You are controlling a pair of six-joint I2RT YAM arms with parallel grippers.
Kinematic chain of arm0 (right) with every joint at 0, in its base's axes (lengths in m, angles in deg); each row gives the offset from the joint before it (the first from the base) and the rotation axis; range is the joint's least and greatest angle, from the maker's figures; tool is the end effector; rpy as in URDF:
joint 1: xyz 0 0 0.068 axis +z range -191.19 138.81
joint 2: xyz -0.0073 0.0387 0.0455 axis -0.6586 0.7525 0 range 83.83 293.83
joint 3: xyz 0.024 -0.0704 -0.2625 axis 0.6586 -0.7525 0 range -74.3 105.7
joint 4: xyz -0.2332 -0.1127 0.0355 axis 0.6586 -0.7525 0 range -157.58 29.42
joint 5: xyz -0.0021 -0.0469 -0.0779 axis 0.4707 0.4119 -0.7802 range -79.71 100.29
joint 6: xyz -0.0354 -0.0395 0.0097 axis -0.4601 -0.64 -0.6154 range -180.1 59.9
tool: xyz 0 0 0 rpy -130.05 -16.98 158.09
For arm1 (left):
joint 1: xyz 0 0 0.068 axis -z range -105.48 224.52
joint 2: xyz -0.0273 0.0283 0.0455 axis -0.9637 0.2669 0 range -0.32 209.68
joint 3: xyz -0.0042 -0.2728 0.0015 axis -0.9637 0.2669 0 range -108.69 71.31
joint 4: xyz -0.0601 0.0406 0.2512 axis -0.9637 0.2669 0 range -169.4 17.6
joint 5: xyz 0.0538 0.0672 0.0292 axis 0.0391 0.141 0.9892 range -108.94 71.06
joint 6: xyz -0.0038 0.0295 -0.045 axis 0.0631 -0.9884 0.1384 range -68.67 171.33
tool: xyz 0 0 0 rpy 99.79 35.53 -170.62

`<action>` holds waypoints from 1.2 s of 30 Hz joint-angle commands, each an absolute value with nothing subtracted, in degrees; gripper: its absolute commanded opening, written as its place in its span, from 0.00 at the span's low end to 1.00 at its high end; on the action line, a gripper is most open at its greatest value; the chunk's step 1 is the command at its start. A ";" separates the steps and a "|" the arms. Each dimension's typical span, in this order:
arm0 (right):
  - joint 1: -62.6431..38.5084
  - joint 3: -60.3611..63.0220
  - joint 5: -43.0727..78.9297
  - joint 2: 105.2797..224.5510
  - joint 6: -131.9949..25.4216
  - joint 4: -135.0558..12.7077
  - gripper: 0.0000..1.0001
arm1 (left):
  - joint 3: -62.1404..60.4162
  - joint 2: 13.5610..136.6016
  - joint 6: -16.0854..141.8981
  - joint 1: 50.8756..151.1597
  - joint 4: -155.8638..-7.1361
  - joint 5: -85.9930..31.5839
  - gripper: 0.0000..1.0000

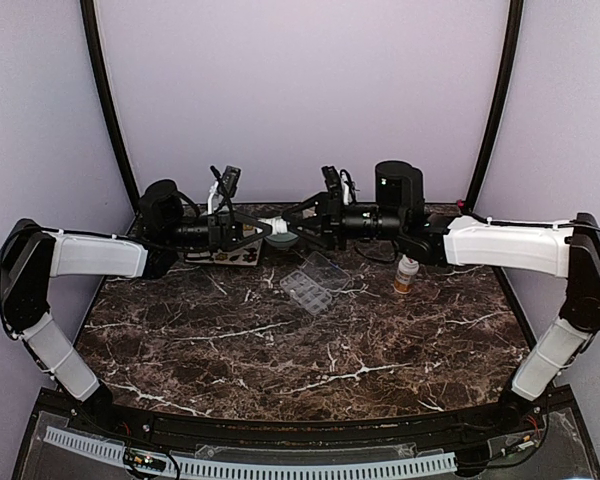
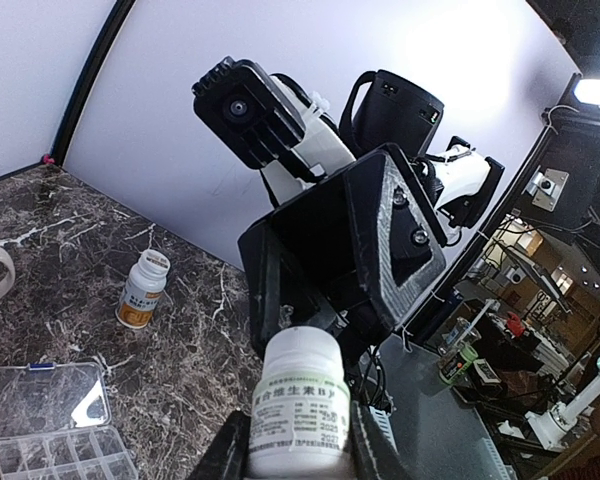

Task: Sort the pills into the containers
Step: Unscrew the lid of the pill bottle.

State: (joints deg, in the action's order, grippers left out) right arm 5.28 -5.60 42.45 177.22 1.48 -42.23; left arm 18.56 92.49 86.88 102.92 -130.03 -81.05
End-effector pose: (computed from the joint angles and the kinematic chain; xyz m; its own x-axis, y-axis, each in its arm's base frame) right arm 0.2527 0.2935 0.3178 -0.8964 0.1374 -0.4214 -0.3987 0.1653 0.9020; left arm 0.2913 -0.1934 0.2820 -0.4426 -0.0699 -0.8940 0.8966 -0.0521 -0.4398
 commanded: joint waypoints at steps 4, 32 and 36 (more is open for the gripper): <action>5.15 -3.73 43.27 178.53 0.81 -41.12 0.44 | 18.41 90.91 86.39 103.19 -131.20 -82.51 0.00; 5.45 -1.93 44.32 180.01 -1.66 -44.38 0.25 | 18.13 91.30 87.22 103.21 -132.03 -82.97 0.00; 5.57 -1.26 44.63 180.06 -3.31 -45.94 0.12 | 17.98 91.11 87.46 103.19 -132.17 -82.80 0.00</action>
State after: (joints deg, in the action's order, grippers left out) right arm 5.15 -3.50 43.74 179.32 -0.90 -44.68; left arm 18.56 92.49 86.99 102.86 -129.90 -81.71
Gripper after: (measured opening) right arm 0.190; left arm 0.283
